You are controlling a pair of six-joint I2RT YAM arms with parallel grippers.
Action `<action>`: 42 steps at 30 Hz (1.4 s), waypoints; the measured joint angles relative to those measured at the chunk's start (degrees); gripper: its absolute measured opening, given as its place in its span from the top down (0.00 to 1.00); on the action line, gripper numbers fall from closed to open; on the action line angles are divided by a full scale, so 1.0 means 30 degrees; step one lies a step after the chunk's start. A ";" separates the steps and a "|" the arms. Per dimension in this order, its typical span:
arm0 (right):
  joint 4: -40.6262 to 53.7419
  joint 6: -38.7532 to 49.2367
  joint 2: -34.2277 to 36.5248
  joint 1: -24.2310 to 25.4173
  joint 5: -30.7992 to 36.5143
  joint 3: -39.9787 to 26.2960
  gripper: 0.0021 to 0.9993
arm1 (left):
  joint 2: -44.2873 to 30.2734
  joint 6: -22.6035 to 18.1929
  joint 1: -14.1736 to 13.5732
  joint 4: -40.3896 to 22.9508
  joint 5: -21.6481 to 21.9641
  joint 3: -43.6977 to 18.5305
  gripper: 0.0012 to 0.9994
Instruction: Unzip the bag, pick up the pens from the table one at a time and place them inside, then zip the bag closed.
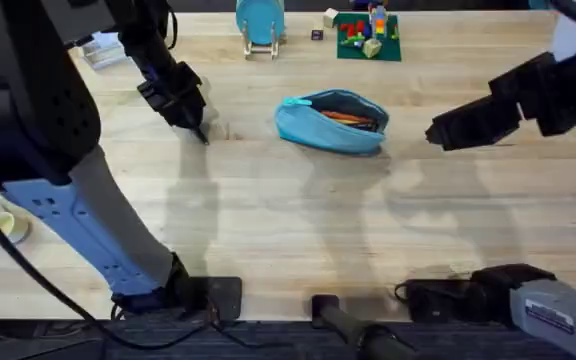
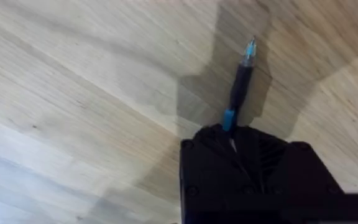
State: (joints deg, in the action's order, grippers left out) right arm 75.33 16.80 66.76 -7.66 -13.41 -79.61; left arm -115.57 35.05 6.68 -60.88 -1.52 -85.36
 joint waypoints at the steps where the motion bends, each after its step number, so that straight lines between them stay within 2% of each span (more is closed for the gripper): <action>1: 0.0000 0.0000 0.0000 0.0000 0.0000 0.0000 0.00 | 0.0000 0.0006 0.0000 0.0000 0.0007 0.0000 0.96; 12: 0.0000 0.0000 0.0000 0.0000 0.0000 0.0000 0.00 | 0.0633 -0.0171 0.0000 0.0622 0.0160 0.0080 0.96; 20: 0.0000 0.0000 0.0000 0.0000 0.0000 0.0000 0.00 | 0.4768 -0.1586 -0.0375 0.0194 0.0386 0.0102 0.96; 33: 0.0000 0.0000 0.0007 0.0001 0.0000 0.0000 0.00 | 0.8281 -0.3647 -0.2065 -0.0886 0.0430 0.0102 0.96; 38: 0.0000 0.0000 0.0005 0.0000 0.0000 0.0000 0.00 | 0.9727 -0.4130 -0.3407 -0.0933 0.0428 0.0102 0.96; 42: 0.0000 0.0000 0.0004 0.0000 0.0000 0.0000 0.00 | 1.0556 -0.4913 -0.4828 -0.0911 0.0433 0.0102 0.96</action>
State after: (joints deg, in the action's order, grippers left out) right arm 75.33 16.80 66.77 -7.66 -13.41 -79.61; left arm -83.90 20.31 -7.81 -63.61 -0.22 -85.06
